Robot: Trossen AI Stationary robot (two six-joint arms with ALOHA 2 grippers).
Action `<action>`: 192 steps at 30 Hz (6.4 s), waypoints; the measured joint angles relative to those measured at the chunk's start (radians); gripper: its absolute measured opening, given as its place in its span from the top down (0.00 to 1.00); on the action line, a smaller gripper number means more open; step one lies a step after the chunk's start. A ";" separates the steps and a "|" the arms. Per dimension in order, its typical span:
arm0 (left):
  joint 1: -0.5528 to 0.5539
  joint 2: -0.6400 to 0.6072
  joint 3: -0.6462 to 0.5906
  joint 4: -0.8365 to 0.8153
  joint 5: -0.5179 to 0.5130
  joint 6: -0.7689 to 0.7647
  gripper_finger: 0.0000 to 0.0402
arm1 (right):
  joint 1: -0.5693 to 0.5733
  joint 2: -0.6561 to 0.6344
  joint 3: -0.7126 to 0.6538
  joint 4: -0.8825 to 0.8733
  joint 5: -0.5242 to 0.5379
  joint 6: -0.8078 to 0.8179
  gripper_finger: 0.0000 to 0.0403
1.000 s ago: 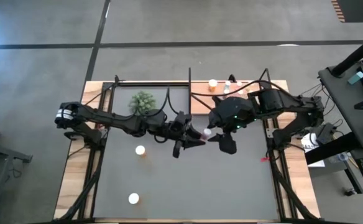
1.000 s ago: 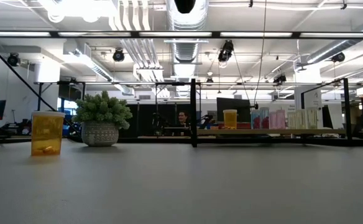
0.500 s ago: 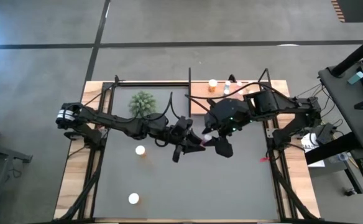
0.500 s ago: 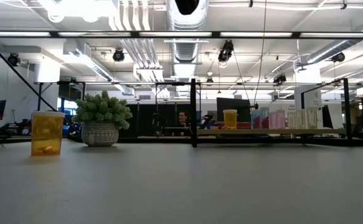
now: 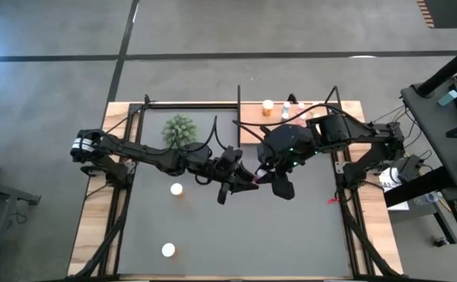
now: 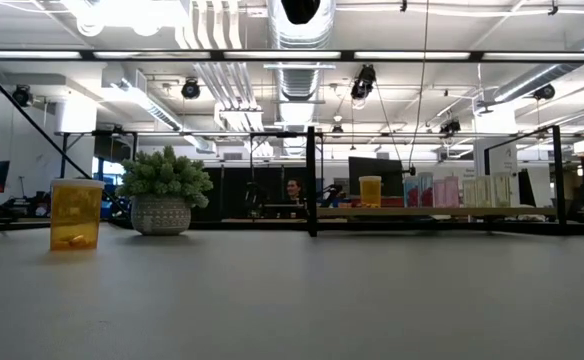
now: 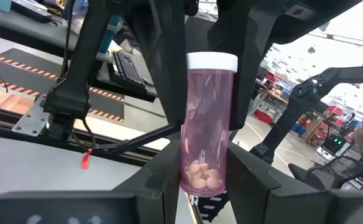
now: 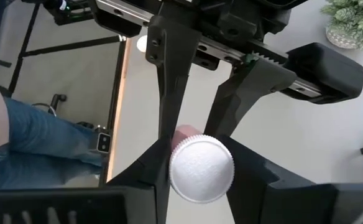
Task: Pick and place medicine bottles onto shelf by color
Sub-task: Put the pink pill bottle on the shelf aligned with the other pink pill bottles, then put the bottom orange pill bottle on the shelf aligned with the other orange pill bottle
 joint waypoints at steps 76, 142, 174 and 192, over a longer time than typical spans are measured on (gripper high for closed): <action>0.361 -0.010 -0.013 -0.106 0.221 -0.078 0.40 | -0.726 -0.160 -0.823 -0.050 0.217 -0.199 0.74; 0.414 -0.009 -0.011 -0.105 0.115 -0.074 0.40 | -0.897 -0.144 -0.961 0.168 0.217 -0.651 0.74; 0.414 -0.009 -0.012 -0.105 0.115 -0.074 0.40 | -0.897 -0.145 -0.837 0.086 0.225 -0.550 0.57; 0.411 -0.011 -0.015 -0.141 0.202 -0.163 0.40 | -0.753 -0.145 -0.527 0.014 0.217 -0.240 0.58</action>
